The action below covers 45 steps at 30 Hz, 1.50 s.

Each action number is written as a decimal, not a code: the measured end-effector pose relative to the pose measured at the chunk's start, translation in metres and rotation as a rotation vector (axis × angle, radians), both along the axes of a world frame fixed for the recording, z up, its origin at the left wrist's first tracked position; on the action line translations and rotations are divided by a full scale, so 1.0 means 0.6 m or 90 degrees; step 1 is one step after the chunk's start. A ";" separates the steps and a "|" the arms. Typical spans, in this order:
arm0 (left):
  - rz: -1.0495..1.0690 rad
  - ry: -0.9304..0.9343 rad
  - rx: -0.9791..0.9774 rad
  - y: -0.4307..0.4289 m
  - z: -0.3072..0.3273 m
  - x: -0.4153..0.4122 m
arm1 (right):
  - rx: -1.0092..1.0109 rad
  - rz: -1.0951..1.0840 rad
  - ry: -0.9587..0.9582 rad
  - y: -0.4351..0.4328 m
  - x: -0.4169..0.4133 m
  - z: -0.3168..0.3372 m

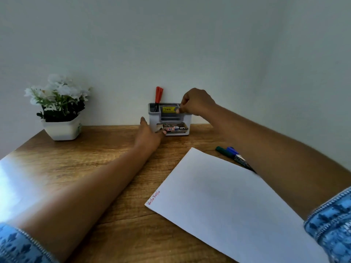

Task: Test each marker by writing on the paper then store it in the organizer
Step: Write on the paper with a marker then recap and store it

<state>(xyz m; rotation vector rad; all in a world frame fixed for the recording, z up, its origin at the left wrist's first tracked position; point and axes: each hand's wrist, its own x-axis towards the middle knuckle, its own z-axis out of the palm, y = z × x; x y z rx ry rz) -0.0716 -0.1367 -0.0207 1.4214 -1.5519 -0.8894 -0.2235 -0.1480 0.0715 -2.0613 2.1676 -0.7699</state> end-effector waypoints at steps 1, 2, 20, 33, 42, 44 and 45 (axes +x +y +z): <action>-0.006 -0.007 0.006 0.016 0.003 0.005 | 0.002 0.008 -0.003 0.024 -0.008 -0.005; -0.018 -0.016 0.003 0.036 0.004 0.012 | 0.008 0.017 -0.003 0.051 -0.017 -0.010; -0.493 -0.476 -0.059 0.222 0.001 0.131 | 0.084 -0.102 0.226 0.225 -0.160 -0.113; -0.413 -0.464 -0.037 0.227 0.002 0.119 | -0.114 0.279 0.187 0.282 -0.051 -0.089; -0.230 -0.316 -0.324 0.246 0.008 0.096 | -0.221 0.401 0.271 0.294 -0.005 -0.106; -0.209 -0.311 -0.345 0.244 0.010 0.101 | -0.231 0.415 0.261 0.294 -0.004 -0.109; -0.206 -0.314 -0.364 0.242 0.013 0.102 | -0.233 0.415 0.260 0.293 -0.005 -0.108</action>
